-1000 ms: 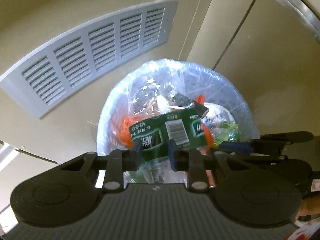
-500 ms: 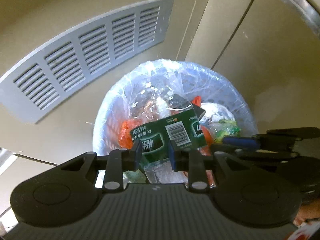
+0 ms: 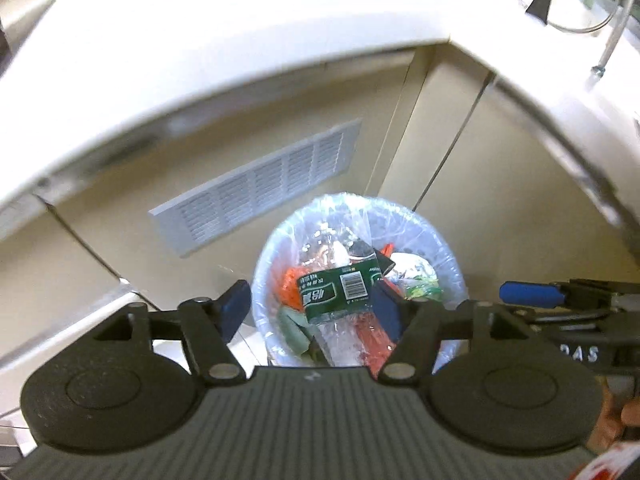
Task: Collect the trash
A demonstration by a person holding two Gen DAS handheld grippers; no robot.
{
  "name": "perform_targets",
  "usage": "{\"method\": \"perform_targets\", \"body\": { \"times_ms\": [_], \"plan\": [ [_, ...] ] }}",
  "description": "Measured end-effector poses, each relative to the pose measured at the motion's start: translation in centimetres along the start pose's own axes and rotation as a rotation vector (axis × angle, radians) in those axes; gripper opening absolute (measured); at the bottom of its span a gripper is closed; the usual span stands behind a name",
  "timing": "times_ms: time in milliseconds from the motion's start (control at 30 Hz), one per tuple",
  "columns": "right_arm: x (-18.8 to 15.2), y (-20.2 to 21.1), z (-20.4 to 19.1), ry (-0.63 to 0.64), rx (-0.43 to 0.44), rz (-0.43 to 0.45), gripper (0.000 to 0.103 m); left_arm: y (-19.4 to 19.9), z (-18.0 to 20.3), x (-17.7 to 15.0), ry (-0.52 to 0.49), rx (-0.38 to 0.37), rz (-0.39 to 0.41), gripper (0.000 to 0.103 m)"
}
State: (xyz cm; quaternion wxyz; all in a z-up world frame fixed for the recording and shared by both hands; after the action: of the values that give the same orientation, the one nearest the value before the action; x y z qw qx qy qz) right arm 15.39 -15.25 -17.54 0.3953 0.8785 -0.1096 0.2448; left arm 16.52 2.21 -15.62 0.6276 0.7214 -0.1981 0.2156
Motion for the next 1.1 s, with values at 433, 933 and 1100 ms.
{"method": "perform_targets", "body": {
  "times_ms": [433, 933, 1100],
  "plan": [
    [-0.6, 11.3, -9.1, 0.020, -0.115, 0.191, 0.068, 13.5, -3.0, 0.4, -0.064, -0.068, 0.142, 0.080],
    [-8.5, 16.2, -19.3, -0.101, -0.191, 0.233, 0.069, 22.2, -8.5, -5.7, -0.136, -0.126, 0.191, 0.082],
    [-9.9, 16.7, -21.0, -0.087, -0.219, 0.224, 0.069, 23.4, -9.1, -7.3, -0.140, -0.120, 0.185, 0.082]
  ]
}}
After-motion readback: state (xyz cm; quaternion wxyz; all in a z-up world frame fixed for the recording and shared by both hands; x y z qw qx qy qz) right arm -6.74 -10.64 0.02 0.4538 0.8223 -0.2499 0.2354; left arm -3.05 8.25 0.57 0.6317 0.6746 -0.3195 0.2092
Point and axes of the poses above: each gripper's, at about its wrist camera, not at the fingertips, and y roughly against the way its jaws point, z to its right, x to its top, the point moved 2 cm from there along -y, roughly the way its jaws point, and after that the axes turned 13 degrees about x, right-handed, at the moved point
